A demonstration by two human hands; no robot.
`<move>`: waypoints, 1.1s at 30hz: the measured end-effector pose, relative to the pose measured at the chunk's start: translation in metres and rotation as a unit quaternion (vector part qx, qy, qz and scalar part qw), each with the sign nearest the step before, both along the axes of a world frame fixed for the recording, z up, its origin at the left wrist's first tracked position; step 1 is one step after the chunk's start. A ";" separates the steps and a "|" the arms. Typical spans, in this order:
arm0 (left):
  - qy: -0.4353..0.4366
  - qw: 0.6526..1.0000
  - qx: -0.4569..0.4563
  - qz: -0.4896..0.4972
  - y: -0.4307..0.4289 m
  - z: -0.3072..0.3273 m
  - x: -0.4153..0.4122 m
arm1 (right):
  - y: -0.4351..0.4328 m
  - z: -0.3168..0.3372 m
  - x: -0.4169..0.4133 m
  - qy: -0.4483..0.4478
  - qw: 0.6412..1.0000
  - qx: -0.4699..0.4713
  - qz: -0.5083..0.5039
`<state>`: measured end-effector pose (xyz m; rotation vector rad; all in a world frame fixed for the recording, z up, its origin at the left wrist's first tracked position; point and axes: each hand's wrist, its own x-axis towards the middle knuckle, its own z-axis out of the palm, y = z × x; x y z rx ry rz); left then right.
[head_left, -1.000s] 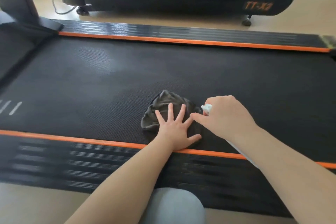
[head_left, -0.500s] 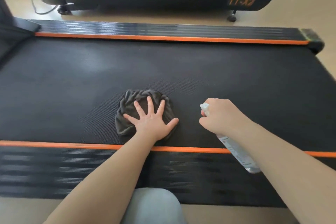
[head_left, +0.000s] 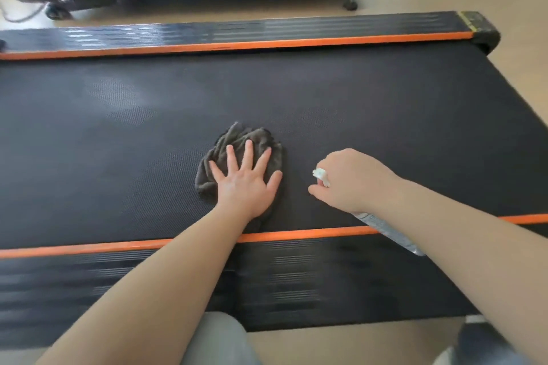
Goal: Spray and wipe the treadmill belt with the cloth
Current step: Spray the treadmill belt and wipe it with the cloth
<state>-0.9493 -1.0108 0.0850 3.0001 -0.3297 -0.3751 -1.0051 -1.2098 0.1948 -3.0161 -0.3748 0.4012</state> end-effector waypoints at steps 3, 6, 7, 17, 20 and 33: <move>0.026 0.999 0.022 0.000 -0.006 0.003 0.000 | -0.007 -0.004 0.006 -0.026 0.999 -0.008 0.022; 0.057 0.981 0.012 -0.183 -0.033 0.010 -0.019 | -0.016 -0.009 0.012 -0.046 0.997 -0.039 0.048; 0.064 0.968 0.007 -0.241 -0.041 0.010 -0.026 | -0.020 -0.010 0.012 -0.060 0.997 -0.041 0.033; 0.025 0.999 0.026 -0.015 -0.014 0.002 -0.009 | -0.060 -0.004 0.005 0.143 0.988 -0.052 -0.032; 0.067 0.982 0.049 -0.170 -0.024 0.013 -0.011 | -0.063 0.003 0.002 0.180 0.981 -0.066 -0.036; 0.034 0.970 0.002 -0.243 -0.108 0.004 -0.030 | -0.080 0.006 0.012 0.167 0.976 -0.079 -0.117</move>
